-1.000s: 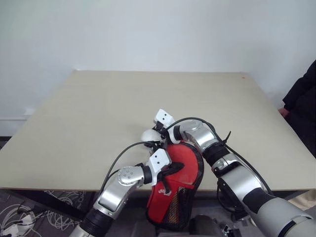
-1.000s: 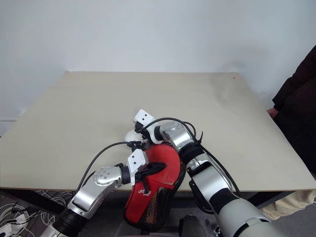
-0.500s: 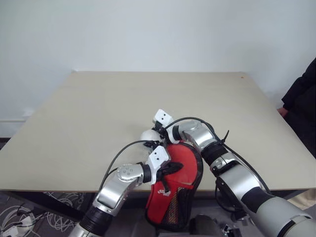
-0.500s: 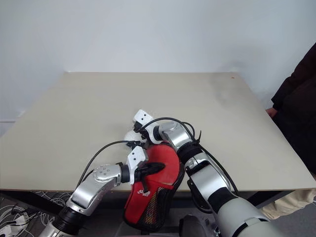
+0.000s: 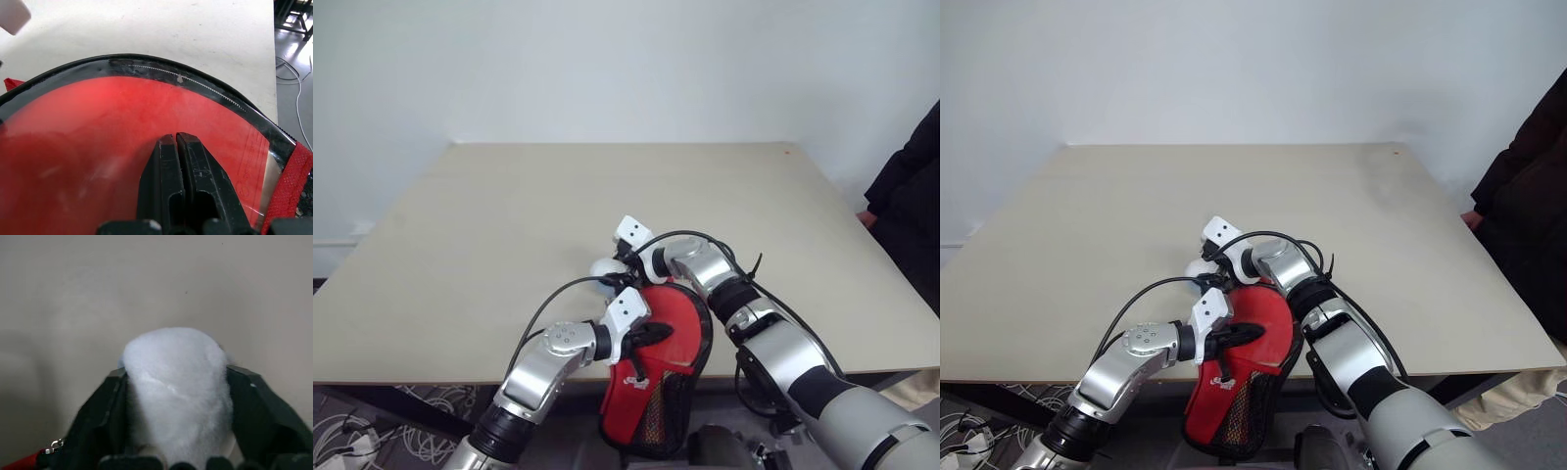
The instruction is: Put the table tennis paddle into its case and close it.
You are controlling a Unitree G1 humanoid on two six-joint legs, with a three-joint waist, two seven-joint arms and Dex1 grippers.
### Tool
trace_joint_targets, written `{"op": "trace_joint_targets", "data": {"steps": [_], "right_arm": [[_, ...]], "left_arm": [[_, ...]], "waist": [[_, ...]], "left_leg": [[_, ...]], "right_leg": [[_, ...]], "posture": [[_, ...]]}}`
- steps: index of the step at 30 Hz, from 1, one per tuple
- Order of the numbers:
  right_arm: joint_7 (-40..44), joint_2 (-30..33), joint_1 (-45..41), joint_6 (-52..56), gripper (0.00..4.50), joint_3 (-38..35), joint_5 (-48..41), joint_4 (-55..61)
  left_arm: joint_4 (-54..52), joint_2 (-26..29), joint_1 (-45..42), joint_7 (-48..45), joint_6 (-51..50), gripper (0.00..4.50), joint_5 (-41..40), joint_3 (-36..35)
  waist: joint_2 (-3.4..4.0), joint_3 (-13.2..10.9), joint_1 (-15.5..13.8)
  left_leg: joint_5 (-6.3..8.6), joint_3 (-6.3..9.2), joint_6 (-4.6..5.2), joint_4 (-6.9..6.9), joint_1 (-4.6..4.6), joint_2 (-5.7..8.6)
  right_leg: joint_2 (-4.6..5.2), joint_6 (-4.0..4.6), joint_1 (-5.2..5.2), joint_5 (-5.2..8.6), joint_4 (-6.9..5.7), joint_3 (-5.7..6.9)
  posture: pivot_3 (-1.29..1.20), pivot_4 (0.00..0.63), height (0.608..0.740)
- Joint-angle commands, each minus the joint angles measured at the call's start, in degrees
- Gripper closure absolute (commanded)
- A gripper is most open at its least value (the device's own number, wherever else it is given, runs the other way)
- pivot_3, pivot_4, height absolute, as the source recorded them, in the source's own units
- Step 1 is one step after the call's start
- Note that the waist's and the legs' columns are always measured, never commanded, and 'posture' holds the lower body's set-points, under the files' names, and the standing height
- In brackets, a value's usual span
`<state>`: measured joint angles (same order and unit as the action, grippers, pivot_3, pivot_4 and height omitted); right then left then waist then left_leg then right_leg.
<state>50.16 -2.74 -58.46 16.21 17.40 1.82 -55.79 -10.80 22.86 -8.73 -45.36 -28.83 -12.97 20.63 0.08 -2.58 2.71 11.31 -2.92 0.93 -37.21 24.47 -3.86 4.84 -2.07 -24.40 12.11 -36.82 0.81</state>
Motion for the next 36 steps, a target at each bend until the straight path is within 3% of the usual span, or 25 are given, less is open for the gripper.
{"op": "trace_joint_targets", "data": {"steps": [1, 6, 11, 36], "right_arm": [[-0.4, 0.1, -2.9, -0.9, 2.65, -0.8, 0.8, -1.0], [-0.1, 0.0, -3.3, -1.4, 3.75, -0.8, 1.2, -1.6], [-0.1, 0.1, -3.4, -1.7, 4.33, -0.8, 1.4, -1.8], [-17.3, 0.6, -8.6, -12.4, 4.38, -2.6, 5.6, -11.5]], "left_arm": [[1.2, 0.5, 0.7, -0.5, -2.0, 4.50, 0.4, 1.3], [1.0, 0.5, 0.8, -0.5, -2.5, 4.50, 0.4, 1.3], [1.0, 0.5, 0.8, -0.5, -2.8, 4.50, 0.4, 1.4], [0.4, 0.4, 1.2, -0.5, -4.0, 4.50, 0.4, 1.9]], "waist": [[0.00, 0.0, 0.0], [0.00, 0.0, 0.0], [0.00, 0.0, 0.0], [0.01, 0.0, 0.0]], "left_leg": [[0.00, 0.01, 0.00, 0.00, 0.00, 0.00], [0.00, 0.03, 0.00, 0.00, 0.00, 0.01], [0.00, 0.06, 0.00, 0.00, 0.00, 0.01], [0.00, 0.14, 0.00, 0.02, 0.02, 0.04]], "right_leg": [[0.00, 0.00, 0.00, 0.00, 0.00, 0.00], [0.00, 0.00, 0.00, 0.00, 0.00, 0.01], [-0.01, 0.00, 0.00, 0.00, 0.00, 0.02], [0.00, 0.01, 0.00, 0.00, 0.00, 0.05]], "posture": [[0.00, 0.000, 0.725], [0.00, 0.000, 0.725], [0.00, 0.000, 0.725], [0.00, 0.000, 0.725]]}}
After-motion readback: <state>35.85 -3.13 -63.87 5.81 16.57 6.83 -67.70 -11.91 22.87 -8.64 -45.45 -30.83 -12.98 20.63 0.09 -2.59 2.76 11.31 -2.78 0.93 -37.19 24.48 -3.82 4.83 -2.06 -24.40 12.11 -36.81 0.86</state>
